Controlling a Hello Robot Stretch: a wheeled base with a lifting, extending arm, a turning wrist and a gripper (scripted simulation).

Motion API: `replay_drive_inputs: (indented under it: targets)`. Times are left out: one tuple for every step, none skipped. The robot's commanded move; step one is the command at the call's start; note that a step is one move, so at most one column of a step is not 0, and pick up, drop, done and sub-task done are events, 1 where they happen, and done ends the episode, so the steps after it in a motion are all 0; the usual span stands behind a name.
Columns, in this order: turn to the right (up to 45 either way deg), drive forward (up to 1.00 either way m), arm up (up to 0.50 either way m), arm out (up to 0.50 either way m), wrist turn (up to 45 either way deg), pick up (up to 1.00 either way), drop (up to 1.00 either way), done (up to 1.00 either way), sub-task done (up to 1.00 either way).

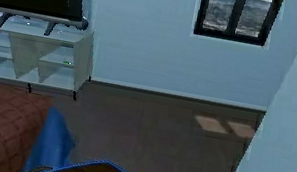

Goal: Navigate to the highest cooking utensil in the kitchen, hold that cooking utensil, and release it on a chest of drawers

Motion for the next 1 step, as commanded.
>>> replay_drive_inputs:
  targets:
    - [0.0, 1.00, 0.00, 0.00, 0.0, 0.00, 0.00, 0.00, 0.00]
